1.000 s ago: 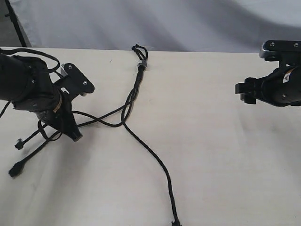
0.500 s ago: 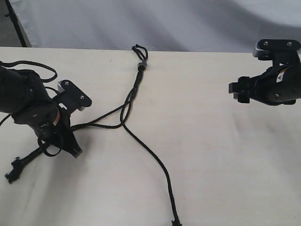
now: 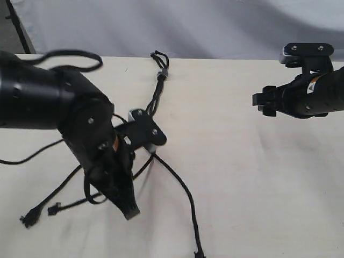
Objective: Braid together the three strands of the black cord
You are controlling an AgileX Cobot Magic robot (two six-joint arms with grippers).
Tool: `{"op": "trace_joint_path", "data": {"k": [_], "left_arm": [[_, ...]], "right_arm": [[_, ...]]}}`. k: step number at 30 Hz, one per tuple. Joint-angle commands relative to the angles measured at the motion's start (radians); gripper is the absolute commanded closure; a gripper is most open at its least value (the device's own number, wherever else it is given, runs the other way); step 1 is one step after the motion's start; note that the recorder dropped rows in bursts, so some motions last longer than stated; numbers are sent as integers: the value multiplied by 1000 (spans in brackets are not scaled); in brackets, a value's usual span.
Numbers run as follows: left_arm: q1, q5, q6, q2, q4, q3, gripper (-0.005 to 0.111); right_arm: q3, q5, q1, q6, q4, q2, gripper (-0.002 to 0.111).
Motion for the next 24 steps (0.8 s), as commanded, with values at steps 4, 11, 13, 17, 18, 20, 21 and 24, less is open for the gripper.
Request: {"op": "trace_joint_path", "data": {"k": [4, 11, 13, 17, 18, 20, 21, 24], "left_arm": [[281, -134, 15, 16, 159, 2, 105], [376, -330, 34, 187, 159, 90, 105], [355, -294, 34, 194, 78, 115, 105], [200, -101, 157, 180, -164, 125, 105], [149, -72, 226, 178, -243, 125, 105], [48, -59, 423, 172, -396, 125, 105], [-6, -64, 537, 170, -455, 123, 105], [-113, -133, 620, 143, -479, 123, 105]], "right_arm": [[-3, -6, -1, 2, 0, -8, 35], [-3, -14, -1, 2, 0, -8, 35], [-3, -16, -1, 2, 0, -8, 35], [-3, -26, -1, 2, 0, -8, 35], [-3, -26, -1, 2, 0, -8, 35], [-3, -26, -1, 2, 0, -8, 35], [-3, -26, -1, 2, 0, -8, 35], [-3, -20, -1, 2, 0, -8, 35]]}}
